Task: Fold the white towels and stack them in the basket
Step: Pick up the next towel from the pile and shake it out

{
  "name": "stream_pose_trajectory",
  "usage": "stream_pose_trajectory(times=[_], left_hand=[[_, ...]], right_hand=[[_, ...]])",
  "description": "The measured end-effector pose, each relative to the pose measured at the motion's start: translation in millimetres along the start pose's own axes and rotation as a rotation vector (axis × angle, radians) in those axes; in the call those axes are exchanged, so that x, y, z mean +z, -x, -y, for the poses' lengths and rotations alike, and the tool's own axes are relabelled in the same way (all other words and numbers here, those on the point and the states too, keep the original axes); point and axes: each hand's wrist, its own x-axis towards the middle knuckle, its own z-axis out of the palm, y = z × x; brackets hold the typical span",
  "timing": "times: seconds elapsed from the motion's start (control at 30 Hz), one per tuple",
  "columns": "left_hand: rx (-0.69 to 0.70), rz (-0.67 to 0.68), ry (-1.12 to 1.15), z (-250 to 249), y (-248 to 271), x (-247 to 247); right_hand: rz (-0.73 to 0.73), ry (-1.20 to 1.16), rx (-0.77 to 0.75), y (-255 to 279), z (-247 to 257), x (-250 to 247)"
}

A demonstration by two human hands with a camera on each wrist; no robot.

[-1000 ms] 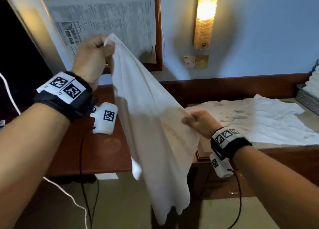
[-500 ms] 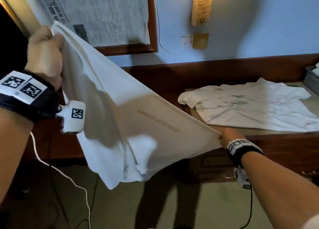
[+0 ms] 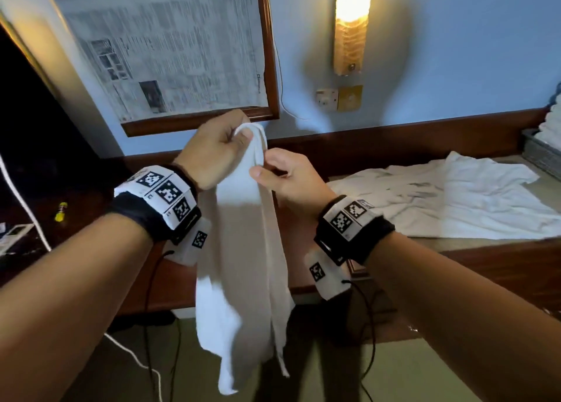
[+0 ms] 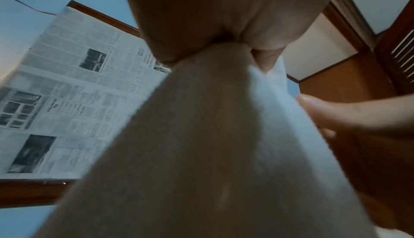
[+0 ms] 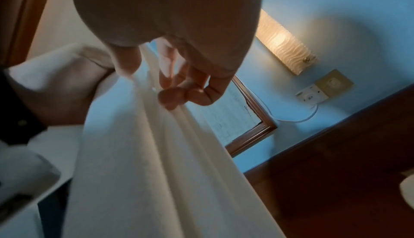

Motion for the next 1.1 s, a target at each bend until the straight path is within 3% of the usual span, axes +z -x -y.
stream_pose_trajectory(times=[0.2,0.3,0.4,0.53,0.63,0.77,0.9,1.0,1.1], left_hand=[[0.058,-0.019,0.027,20.9,-0.7,-30.9],[0.081,-0.037,0.030,32.7,-0.2,-42.2],[0.077,-0.055,0.041,51.8,0.6,-55.1],[0.049,-0.107,0.054,85.3,4.4,-80.0],[-0.030,-0.174,0.164,109.1,7.5,-95.6],[-0.190,-0.281,0.248,127.8,5.8,-110.9],[-0.234,-0.211,0.327,127.6,3.1,-105.2],[-0.166,-0.166,0.343,117.0,3.3,-89.2],[-0.091,-0.012,0.369,97.1,5.7,-65.6]], right_hand=[[-0.110,-0.150,0.065,-15.8,19.6,21.3],[0.014,-0.121,0.132,4.4,3.2,39.3],[0.187,-0.102,0.359,41.8,-37.4,47.5],[0.213,0.366,0.551,99.1,-116.0,27.5],[0.160,0.518,0.771,146.4,-156.5,4.8],[0.120,0.692,1.031,203.0,-182.5,-17.0],[0.037,0.822,1.233,229.5,-190.7,-24.3],[0.013,0.806,1.231,211.8,-181.2,-16.5],[-0.148,0.686,0.931,156.0,-146.6,-1.5]])
